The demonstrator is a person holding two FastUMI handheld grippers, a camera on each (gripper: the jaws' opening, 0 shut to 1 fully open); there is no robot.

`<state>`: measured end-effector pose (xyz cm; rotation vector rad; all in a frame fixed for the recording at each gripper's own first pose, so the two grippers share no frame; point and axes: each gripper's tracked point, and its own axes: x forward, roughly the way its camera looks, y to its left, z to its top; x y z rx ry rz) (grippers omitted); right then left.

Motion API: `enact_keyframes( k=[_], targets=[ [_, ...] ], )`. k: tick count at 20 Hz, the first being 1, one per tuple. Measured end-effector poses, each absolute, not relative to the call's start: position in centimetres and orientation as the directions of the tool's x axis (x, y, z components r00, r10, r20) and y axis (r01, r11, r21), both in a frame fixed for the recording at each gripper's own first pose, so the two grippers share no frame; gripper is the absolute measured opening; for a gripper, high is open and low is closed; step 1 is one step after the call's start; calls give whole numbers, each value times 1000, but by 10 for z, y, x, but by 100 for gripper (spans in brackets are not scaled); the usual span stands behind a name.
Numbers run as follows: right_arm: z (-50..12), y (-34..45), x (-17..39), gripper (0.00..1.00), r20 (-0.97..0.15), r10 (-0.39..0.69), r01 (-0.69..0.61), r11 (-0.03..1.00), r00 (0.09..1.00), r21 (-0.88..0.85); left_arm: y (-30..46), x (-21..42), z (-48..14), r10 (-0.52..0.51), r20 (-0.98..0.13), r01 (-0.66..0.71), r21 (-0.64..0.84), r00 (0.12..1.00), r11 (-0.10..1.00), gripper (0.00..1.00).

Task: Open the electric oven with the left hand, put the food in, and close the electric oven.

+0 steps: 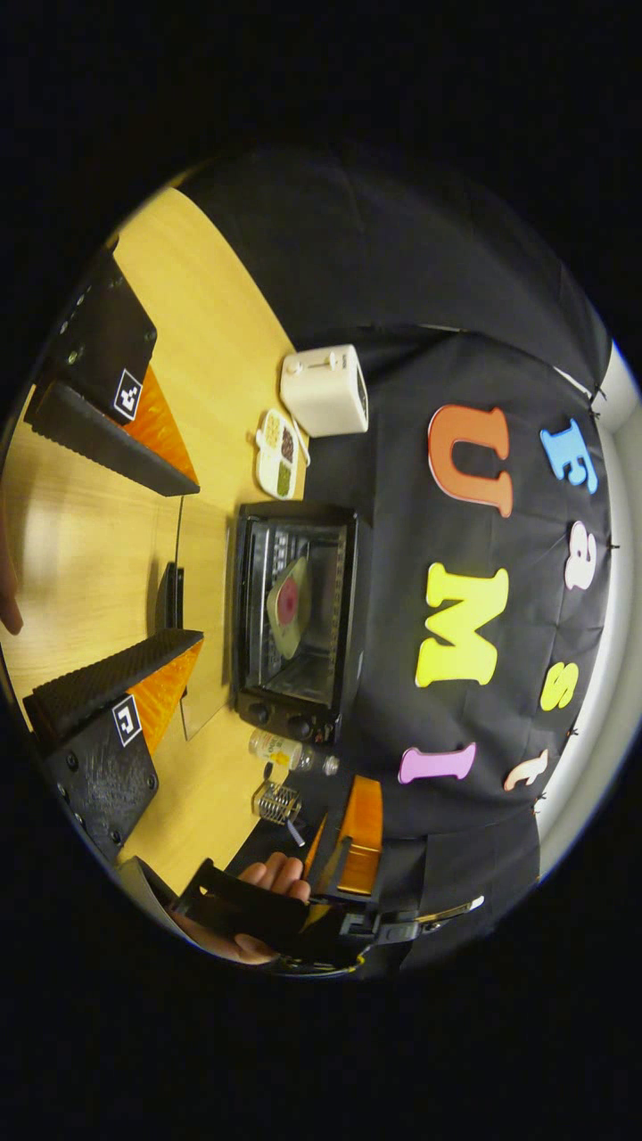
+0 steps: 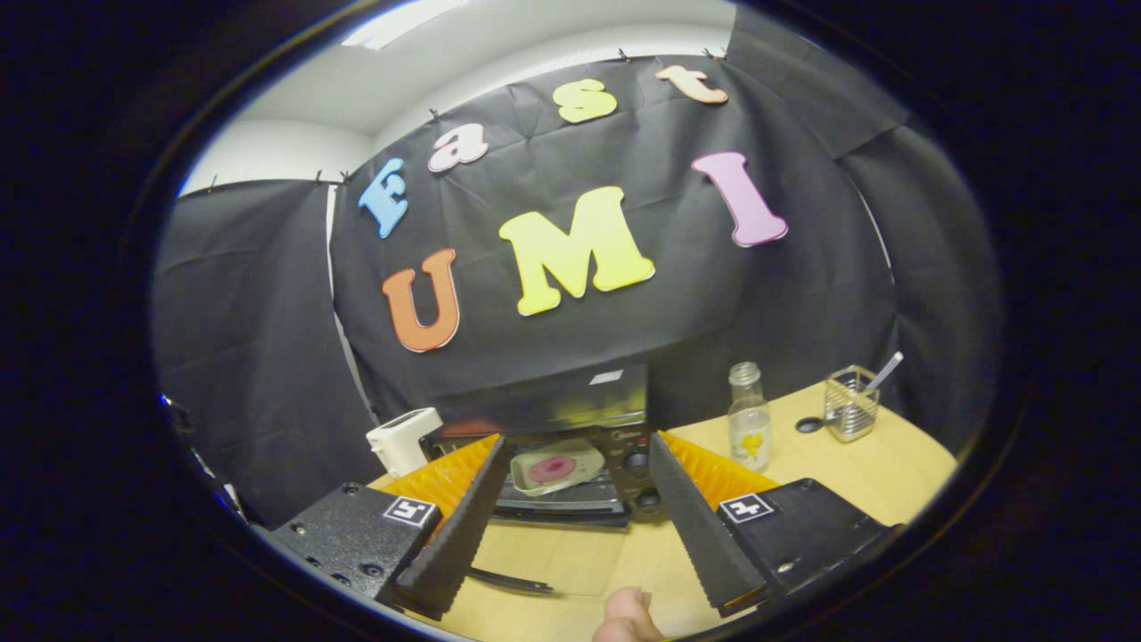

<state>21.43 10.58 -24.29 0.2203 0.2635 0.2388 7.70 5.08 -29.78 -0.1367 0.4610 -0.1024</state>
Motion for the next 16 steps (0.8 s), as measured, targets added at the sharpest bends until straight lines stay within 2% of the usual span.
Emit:
enact_keyframes(
  k=[3, 8, 13, 14, 15, 16],
  targets=[
    [-207, 71, 203, 95, -185, 195, -161, 970, 963, 184, 34, 85, -322, -170, -480, 101, -167, 860, 981, 96],
    [-160, 32, 182, 95, -131, 128, -116, 989, 983, 91, 13, 90, -343, -169, -529, 94, -166, 832, 982, 96],
    [-127, 6, 176, 96, -74, 142, -137, 988, 987, 69, 4, 91, -371, -136, -602, 75, -126, 787, 989, 96],
    [-125, 3, 177, 100, -71, 153, -147, 986, 986, 76, 2, 93, -377, -133, -617, 75, -118, 776, 990, 96],
    [-126, -1, 179, 96, -69, 158, -152, 985, 985, 84, -1, 87, -376, -125, -633, 76, -105, 764, 992, 96],
    [-123, -9, 179, 96, -68, 161, -155, 984, 985, 87, -2, 88, -381, -115, -644, 77, -86, 757, 993, 96]
  ],
)
